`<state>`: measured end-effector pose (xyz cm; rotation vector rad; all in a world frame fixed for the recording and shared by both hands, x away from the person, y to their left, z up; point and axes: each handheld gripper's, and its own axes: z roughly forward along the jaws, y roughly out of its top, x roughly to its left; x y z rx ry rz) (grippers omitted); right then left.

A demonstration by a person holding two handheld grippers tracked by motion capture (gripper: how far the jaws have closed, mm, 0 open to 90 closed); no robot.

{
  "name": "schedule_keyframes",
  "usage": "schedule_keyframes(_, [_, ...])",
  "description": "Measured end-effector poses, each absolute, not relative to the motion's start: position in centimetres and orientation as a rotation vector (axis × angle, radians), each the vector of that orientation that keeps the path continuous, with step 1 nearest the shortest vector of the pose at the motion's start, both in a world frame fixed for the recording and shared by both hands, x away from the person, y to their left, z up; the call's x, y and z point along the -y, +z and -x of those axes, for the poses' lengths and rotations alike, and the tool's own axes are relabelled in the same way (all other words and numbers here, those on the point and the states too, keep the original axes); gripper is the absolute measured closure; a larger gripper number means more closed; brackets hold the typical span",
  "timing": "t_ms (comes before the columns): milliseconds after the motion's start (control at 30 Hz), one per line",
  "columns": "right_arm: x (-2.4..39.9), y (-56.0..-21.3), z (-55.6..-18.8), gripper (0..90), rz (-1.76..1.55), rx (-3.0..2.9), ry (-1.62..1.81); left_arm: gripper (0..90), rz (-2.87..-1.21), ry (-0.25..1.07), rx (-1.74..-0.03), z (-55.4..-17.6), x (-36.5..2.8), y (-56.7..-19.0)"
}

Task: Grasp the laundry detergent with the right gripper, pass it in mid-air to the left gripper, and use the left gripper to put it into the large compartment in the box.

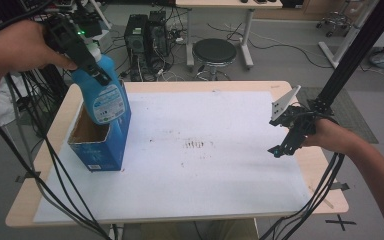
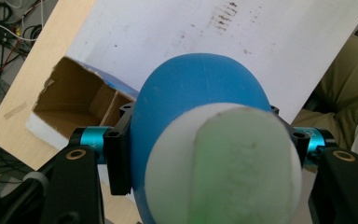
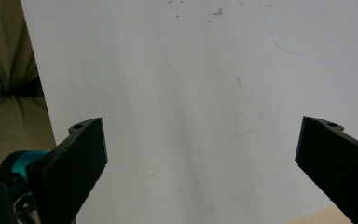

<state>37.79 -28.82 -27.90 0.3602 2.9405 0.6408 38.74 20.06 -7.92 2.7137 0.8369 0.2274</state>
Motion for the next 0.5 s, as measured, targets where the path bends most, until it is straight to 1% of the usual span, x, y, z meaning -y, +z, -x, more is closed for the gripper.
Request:
schedule_keyframes(300, [28.6,-27.9,-38.0,1.2,-0.375,-2.926,0.634,38.0,-2.700,0.254,-0.863,-39.0,-22.9,-7.9])
schedule_keyframes(500, [28.7,-28.0,-38.2,1.2,-0.383,-2.923,0.632,38.0,-2.726,0.248,-0.885,-39.7,-24.1,-9.0])
